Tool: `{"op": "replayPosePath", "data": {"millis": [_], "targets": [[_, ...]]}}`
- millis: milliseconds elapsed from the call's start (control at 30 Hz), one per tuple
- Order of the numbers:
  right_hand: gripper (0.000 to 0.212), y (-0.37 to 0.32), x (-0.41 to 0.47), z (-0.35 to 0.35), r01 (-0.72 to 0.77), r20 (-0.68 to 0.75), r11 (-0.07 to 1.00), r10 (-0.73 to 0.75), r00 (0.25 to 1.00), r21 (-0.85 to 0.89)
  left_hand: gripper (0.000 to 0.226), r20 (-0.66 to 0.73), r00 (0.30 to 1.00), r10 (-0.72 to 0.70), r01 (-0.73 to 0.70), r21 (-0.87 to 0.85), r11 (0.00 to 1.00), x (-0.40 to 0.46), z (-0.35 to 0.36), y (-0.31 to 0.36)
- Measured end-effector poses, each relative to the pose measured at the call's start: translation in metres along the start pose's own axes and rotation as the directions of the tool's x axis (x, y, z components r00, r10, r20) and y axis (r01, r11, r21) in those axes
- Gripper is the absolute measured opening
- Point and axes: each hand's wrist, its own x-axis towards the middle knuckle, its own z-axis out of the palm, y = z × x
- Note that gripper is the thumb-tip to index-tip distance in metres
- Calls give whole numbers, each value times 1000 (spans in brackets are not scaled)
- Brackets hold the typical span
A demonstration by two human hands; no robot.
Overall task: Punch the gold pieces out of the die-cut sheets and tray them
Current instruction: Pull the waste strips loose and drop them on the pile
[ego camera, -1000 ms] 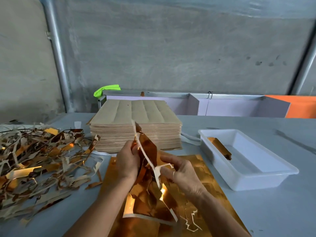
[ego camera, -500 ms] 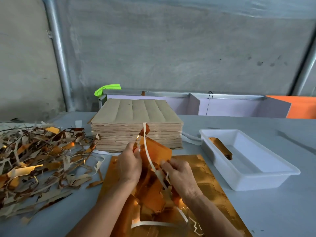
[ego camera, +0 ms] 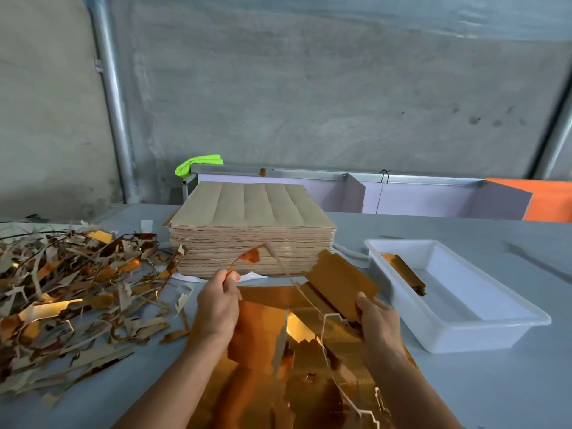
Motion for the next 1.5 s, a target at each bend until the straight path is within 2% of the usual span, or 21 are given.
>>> {"op": "replayPosePath", "data": {"millis": [67, 167, 200, 267, 333, 400, 500, 567, 667, 767, 900, 1033, 1167, 1267, 1367, 1433, 1500], "targets": [[30, 3, 8, -10, 89, -93, 995, -92, 991, -35, 26, 39, 994, -106, 110, -134, 985, 2, -3, 1], [21, 4, 12, -17, 200, -128, 970, -218, 968, -136, 24, 188, 941, -280, 333, -391, 858, 3, -6, 5], [17, 4, 10, -15, 198, -92, 969, -213, 973, -148, 22, 277, 914, -296, 394, -435, 809, 2, -6, 5], [16, 5, 10, -11, 185, -46, 972, -193, 980, -144, 18, 468, 853, -231, 467, -485, 740, 1, -7, 6], [14, 7, 10, -7, 220, -22, 959, -227, 974, -181, 19, 553, 817, -165, 485, -503, 716, -1, -6, 11], [7, 9, 4, -1, 289, 61, 921, -283, 957, -261, 20, 519, 831, -202, 463, -442, 768, -5, -3, 18], [42, 16, -9, 9, 372, 241, 896, -316, 918, -243, 19, 389, 888, -245, 382, -331, 863, -12, 7, 27], [55, 17, -14, 13, 383, 278, 903, -324, 904, -193, 22, 280, 925, -257, 338, -295, 894, -14, 14, 28], [43, 20, -13, 14, 386, 298, 910, -332, 895, -148, 23, 175, 942, -285, 323, -253, 912, -10, 22, 23], [29, 23, -17, 14, 384, 379, 905, -296, 877, -184, 21, 75, 958, -278, 287, -189, 939, -3, 26, 15], [17, 21, -30, 14, 455, 577, 881, -307, 757, -128, 23, -22, 991, -133, 133, -2, 991, 2, 28, 9], [31, 18, -43, 11, 467, 699, 883, -357, 619, 38, 19, -125, 990, 58, -35, 177, 984, 0, 22, 5], [23, 17, -50, 17, 554, 718, 833, -386, 579, 1, 15, -154, 976, 152, -110, 255, 961, -6, 23, 13], [30, 15, -56, 23, 547, 732, 835, -337, 593, -58, 18, -96, 964, 246, -209, 292, 933, -15, 23, 21], [54, 13, -58, 23, 396, 700, 912, -212, 682, -109, 19, -63, 948, 313, -276, 330, 903, -23, 18, 27], [43, 13, -57, 22, 339, 679, 922, -129, 723, -186, 21, -52, 953, 300, -265, 344, 901, -24, 17, 29], [26, 15, -56, 23, 240, 611, 932, -26, 791, -272, 22, -15, 978, 210, -199, 264, 944, -21, 19, 28]]}}
